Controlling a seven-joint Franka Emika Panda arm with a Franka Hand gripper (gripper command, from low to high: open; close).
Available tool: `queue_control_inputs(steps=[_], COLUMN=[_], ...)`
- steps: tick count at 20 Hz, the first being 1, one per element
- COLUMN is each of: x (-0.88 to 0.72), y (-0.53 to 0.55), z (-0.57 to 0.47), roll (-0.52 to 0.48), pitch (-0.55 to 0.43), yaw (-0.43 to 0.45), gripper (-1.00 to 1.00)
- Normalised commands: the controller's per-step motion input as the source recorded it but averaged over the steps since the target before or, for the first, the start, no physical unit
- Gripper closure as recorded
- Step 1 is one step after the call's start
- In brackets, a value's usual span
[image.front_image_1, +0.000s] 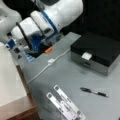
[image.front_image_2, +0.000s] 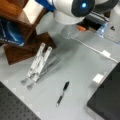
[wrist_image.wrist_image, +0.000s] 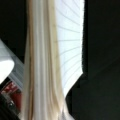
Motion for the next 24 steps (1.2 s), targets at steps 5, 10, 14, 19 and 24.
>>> queue_control_inputs(steps=[5, 10, 14, 19, 24], x=[-0.3, -0.3, -0.31, -0.32, -0.28], y=[-0.15, -0.13, -0.16, -0.17, -0.14], z=[-0.05, -0.03, -0.08, -0.04, -0.02], roll=[-0.049, -0.058, -0.035, -0.062, -0.095], pitch=[-0.088, -0.102, -0.129, -0.121, -0.117], yaw=[0.294, 0.292, 0.3, 0.295, 0.296], gripper=[-1.0, 1.0, 1.0, 1.0, 1.0])
